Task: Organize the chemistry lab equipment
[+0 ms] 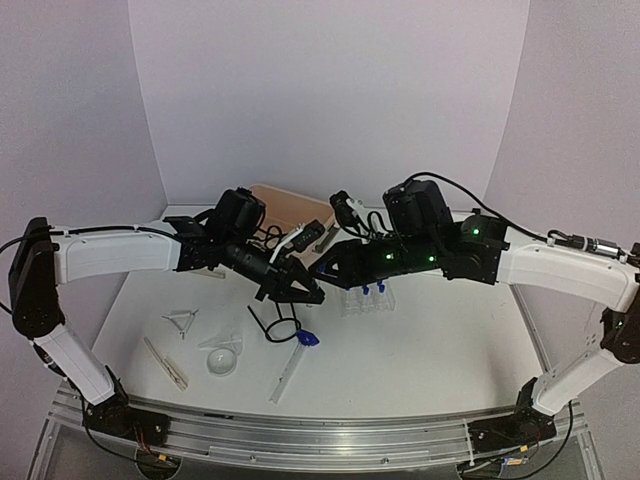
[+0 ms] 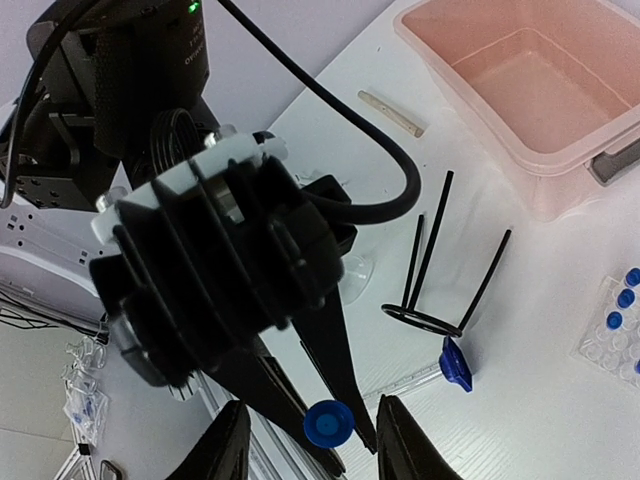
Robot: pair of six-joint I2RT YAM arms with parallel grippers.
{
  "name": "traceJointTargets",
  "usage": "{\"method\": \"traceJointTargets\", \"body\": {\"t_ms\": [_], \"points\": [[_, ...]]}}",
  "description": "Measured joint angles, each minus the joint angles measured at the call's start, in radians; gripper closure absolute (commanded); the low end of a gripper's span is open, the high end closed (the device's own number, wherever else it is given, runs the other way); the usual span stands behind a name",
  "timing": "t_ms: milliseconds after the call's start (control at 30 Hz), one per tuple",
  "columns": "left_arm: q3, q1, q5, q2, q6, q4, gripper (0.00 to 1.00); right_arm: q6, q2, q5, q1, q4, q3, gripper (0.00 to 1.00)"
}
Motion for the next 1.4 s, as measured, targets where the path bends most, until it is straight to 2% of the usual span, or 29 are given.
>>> {"method": "traceJointTargets", "body": {"t_ms": [267,500,533,600,633,667,700,733,900,1033,1133,1400], "points": [[0.002,-0.002,0.000,0.005,0.000,0.000,1.00,-0.002,0.009,0.003,0.000,0.000,0.000,0.72],[0.002,-0.003,0.003,0.005,0.000,0.000,0.99,-0.001,0.017,0.007,0.000,-0.001,0.000,0.93],[0.002,-0.003,0.002,0.005,0.000,-0.001,0.92,-0.003,0.017,0.008,-0.001,-0.002,0.000,0.94],[0.003,-0.003,0.002,0.006,-0.002,-0.001,0.66,-0.009,0.017,0.009,-0.002,-0.003,0.000,1.00],[0.003,-0.003,0.002,0.007,-0.004,-0.001,0.40,-0.006,0.017,0.010,-0.002,-0.004,0.000,1.00],[0.003,-0.003,0.001,0.007,0.003,0.000,0.19,-0.009,0.017,0.012,-0.002,-0.004,0.000,1.00],[0.003,-0.004,0.000,0.007,-0.001,0.000,0.04,-0.008,0.017,0.014,-0.002,-0.004,0.000,1.00],[0.003,-0.004,-0.002,0.007,-0.003,0.000,0.01,-0.009,0.017,0.017,-0.002,-0.003,0.000,1.00],[-0.008,-0.004,-0.057,0.004,-0.036,0.019,0.00,-0.012,-0.009,0.098,-0.002,0.001,-0.038,1.00],[-0.074,-0.004,-0.160,-0.037,-0.101,0.048,0.00,-0.024,-0.080,0.222,-0.002,-0.001,-0.121,1.00],[-0.140,-0.004,-0.305,-0.107,-0.194,0.064,0.00,-0.032,-0.110,0.327,-0.002,0.009,-0.175,1.00],[-0.219,0.003,-0.839,-0.275,-0.531,0.039,0.00,-0.087,-0.062,0.501,-0.002,0.143,-0.332,1.00]]}}
